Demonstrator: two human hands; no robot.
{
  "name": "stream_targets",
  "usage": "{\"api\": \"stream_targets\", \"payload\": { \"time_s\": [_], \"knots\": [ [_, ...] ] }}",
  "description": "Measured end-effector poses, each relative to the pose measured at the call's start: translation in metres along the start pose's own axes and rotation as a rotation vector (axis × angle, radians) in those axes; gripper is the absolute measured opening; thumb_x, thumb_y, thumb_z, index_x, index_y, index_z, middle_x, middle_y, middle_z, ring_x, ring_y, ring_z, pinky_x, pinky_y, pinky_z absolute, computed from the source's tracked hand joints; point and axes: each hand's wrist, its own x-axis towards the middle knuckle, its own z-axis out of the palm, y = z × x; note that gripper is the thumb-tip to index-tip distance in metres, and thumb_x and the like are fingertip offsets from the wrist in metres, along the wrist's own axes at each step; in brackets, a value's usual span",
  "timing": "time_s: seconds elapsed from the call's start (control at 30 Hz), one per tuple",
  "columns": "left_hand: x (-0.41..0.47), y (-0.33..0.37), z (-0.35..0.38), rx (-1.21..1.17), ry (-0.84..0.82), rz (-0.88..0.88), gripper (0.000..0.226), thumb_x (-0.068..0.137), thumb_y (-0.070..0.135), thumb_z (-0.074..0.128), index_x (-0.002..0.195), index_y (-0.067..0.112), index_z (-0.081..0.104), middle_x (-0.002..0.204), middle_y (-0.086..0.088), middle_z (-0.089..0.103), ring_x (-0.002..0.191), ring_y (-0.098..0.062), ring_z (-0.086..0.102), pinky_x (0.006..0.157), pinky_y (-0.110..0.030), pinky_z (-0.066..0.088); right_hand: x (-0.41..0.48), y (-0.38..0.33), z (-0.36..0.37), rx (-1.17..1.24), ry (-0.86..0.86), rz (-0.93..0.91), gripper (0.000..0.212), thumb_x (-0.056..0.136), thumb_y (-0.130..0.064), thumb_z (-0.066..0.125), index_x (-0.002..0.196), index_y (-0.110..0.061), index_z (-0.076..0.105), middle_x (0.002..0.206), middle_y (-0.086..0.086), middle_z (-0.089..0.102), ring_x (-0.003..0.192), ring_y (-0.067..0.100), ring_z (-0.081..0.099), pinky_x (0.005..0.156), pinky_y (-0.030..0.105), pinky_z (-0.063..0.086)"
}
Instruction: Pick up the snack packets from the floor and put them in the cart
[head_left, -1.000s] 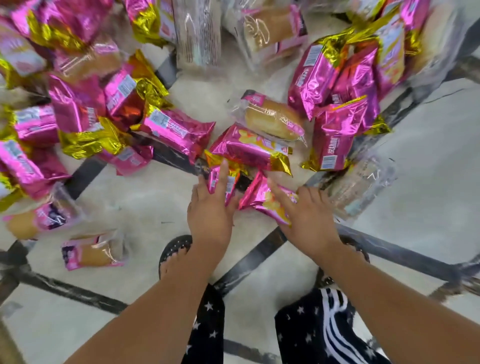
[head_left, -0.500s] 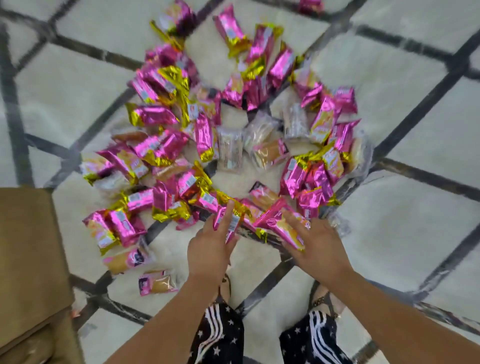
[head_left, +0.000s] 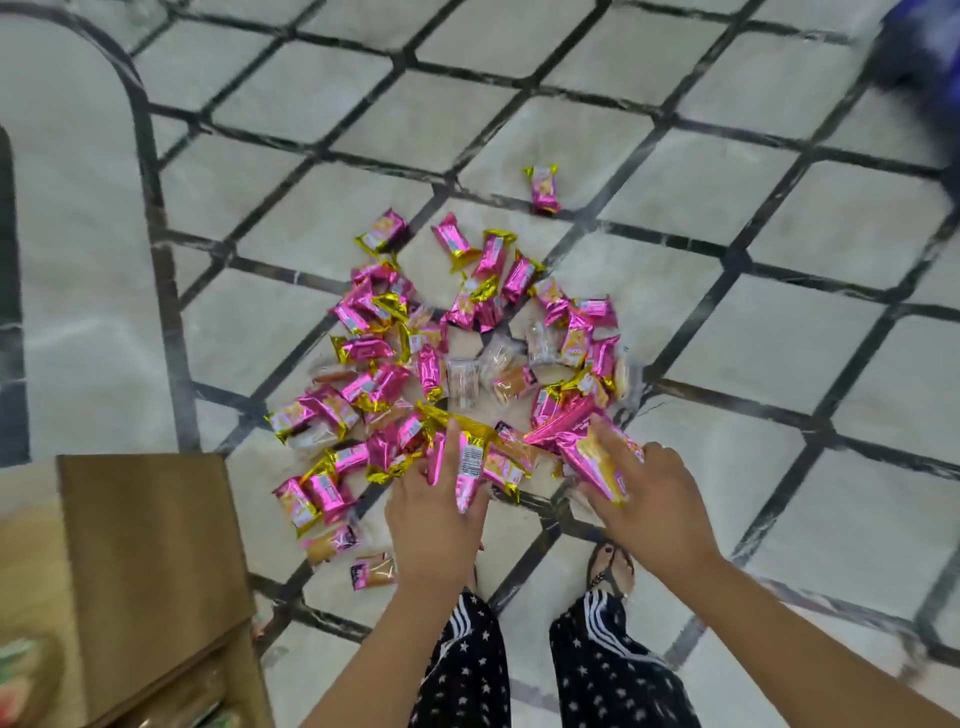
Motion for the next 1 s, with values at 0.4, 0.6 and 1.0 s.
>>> {"api": "stream_targets", "payload": {
  "time_s": [0.4, 0.6, 1.0],
  "knots": [
    [-0.121, 0.023, -0.146, -0.123, -0.017, 0.308, 0.065, 0.087, 0.073, 0.017, 0.14, 0.059, -0.019, 0.093, -0.006, 0.056, 0.093, -0.024, 0.051, 0.075, -0.037, 0.039, -0.138, -0.061, -0.116, 0.215, 0.152, 0.451, 0.068, 0.086, -0.048, 0.064, 0.146, -0.043, 0.035, 0.081, 0.0, 0.045, 0.08, 0.022, 0.047, 0.07, 0.038, 0.044],
    [-0.15, 0.017, -0.172, -0.161, -0.124, 0.385, 0.069, 0.09, 0.071, 0.028, 0.143, 0.063, -0.015, 0.096, -0.004, 0.054, 0.085, -0.017, 0.047, 0.07, -0.034, 0.039, -0.202, -0.107, -0.138, 0.324, 0.274, 0.631, 0.072, 0.086, -0.043, 0.066, 0.146, -0.049, 0.028, 0.092, 0.003, 0.05, 0.089, 0.021, 0.047, 0.071, 0.034, 0.039],
    [-0.192, 0.07, -0.214, 0.028, -0.289, 0.732, 0.065, 0.094, 0.064, 0.031, 0.141, 0.061, -0.014, 0.107, -0.007, 0.049, 0.084, -0.018, 0.047, 0.069, -0.032, 0.04, -0.32, -0.128, -0.184, 0.332, 0.494, 0.897, 0.07, 0.086, -0.042, 0.067, 0.139, -0.053, 0.023, 0.08, -0.004, 0.044, 0.074, 0.011, 0.045, 0.06, 0.014, 0.03]
  ]
}}
